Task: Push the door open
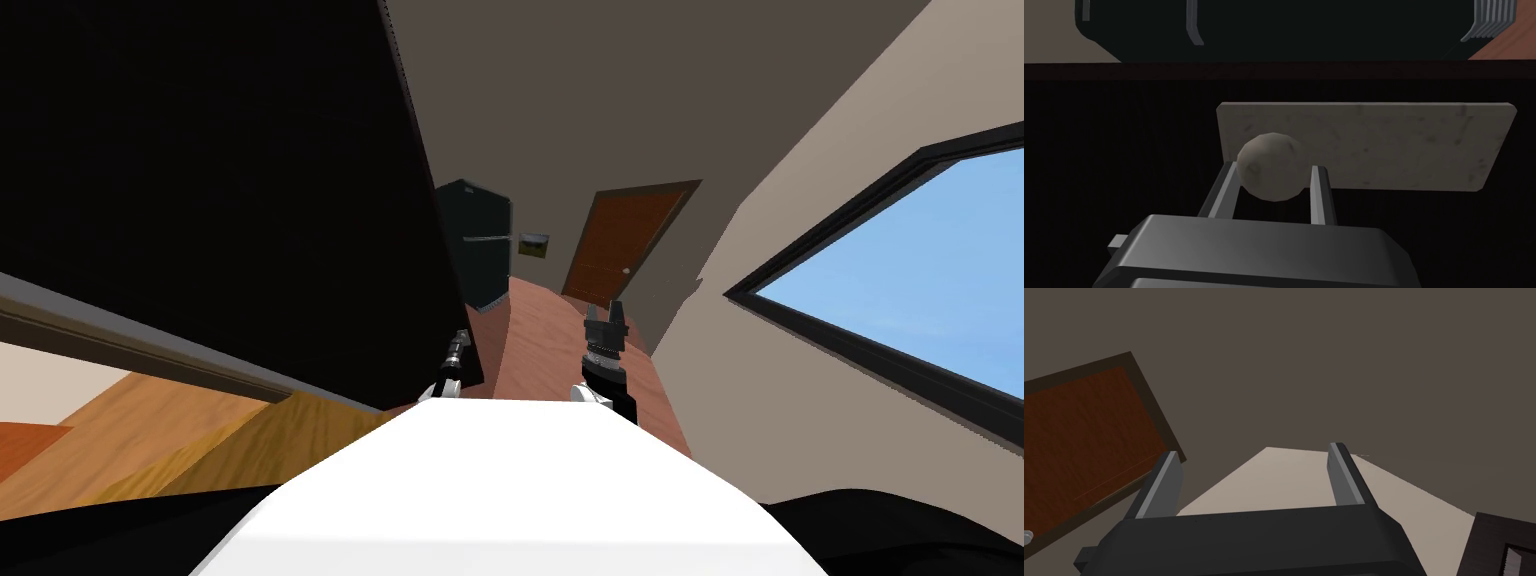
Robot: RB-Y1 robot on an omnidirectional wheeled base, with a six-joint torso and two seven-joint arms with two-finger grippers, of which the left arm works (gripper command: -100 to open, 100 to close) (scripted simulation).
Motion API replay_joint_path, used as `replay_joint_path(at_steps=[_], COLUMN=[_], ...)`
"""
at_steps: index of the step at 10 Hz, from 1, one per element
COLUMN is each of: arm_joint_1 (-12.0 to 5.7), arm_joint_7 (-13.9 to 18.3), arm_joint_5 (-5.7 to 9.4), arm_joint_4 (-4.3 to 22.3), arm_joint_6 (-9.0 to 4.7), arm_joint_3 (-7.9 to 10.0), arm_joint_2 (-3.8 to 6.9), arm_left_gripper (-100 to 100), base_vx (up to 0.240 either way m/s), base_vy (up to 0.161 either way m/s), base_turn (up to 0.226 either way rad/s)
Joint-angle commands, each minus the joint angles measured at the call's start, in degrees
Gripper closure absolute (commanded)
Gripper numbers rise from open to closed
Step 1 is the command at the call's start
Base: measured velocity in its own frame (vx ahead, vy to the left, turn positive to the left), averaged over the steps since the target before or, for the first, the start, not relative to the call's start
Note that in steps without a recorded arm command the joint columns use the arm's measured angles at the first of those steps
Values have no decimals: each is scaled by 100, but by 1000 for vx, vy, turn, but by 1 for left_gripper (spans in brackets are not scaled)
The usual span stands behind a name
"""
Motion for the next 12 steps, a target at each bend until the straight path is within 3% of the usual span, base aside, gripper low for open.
replay_joint_path(at_steps=[1,2,9,10,12], arm_joint_1=[-20,-20,-40,-65,-65], arm_joint_7=[-57,-57,-301,-284,-336], arm_joint_5=[83,83,359,343,436], arm_joint_4=[30,30,39,116,124], arm_joint_6=[14,14,67,46,30], arm_joint_3=[160,160,688,660,816], arm_joint_2=[43,43,-59,-27,29], arm_left_gripper=[100,100,100,100,100], base_vx=[68,95,197,80,177], base_vy=[-32,-57,-65,-30,-15], base_turn=[13,47,49,42,46])
